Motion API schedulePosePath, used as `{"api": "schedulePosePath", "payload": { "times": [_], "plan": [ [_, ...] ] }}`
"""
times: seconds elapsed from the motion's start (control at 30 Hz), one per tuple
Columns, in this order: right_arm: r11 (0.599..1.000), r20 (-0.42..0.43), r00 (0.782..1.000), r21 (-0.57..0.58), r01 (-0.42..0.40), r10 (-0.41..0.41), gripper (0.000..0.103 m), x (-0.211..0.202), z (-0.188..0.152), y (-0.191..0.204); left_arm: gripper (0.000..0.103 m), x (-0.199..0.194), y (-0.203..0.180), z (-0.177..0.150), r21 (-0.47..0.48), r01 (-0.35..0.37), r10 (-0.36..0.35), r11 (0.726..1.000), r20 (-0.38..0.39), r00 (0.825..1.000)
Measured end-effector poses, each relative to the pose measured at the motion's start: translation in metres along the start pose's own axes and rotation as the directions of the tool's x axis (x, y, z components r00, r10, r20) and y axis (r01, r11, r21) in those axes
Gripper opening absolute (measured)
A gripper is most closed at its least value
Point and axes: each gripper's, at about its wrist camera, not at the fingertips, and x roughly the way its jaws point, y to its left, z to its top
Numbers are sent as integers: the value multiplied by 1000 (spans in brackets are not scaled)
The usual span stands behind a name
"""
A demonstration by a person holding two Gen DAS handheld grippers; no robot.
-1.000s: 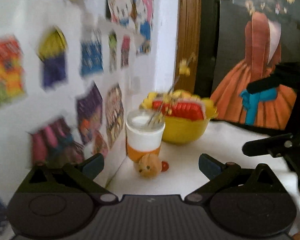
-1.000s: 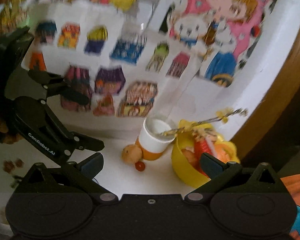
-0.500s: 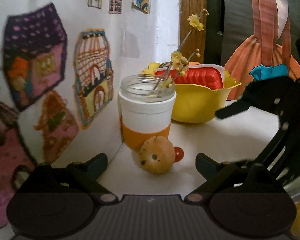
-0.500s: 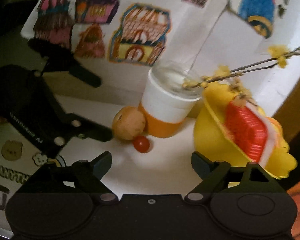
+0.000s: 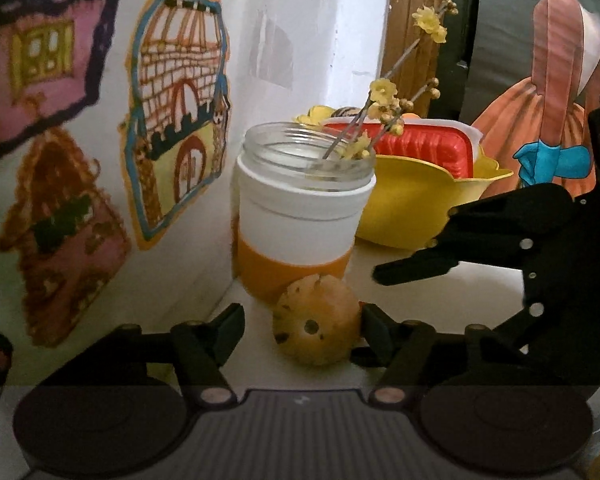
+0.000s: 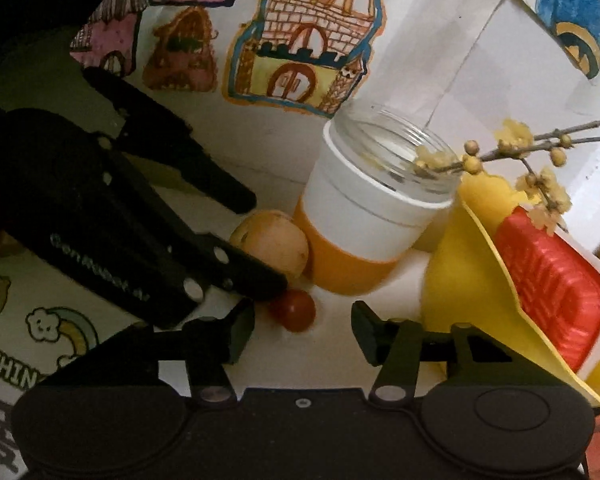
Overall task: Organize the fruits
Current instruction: 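Reach the left tool to the spotted tan fruit while the right tool reaches the red cherry tomato, then close the left tool on the tan fruit while the right tool grasps the cherry tomato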
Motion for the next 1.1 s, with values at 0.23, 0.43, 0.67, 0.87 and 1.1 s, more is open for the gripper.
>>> {"api": "schedulePosePath", "payload": {
  "times": [0.23, 0.43, 0.67, 0.87, 1.1],
  "plan": [
    [997, 4, 998, 46, -63, 63, 38, 4, 1, -7, 57, 8, 6, 2, -47, 30, -32, 998, -28, 999],
    [997, -1, 997, 41, -72, 72, 27, 1, 0, -5, 52, 8, 11, 3, -73, 25, -27, 997, -34, 999],
    [999, -28, 999, 16, -43, 43, 23, -1, -5, -2, 51, -5, 11, -1, -81, 17, -20, 997, -42, 999],
    [1000, -50, 998, -10, -24, 24, 22, -6, -2, 10, 51, -20, 14, -7, -96, 8, -14, 995, -59, 998],
    [1000, -67, 998, -13, 8, -9, 22, -27, 6, 28, 51, -40, 18, -16, -100, 5, -13, 995, -74, 997]
  ]
}}
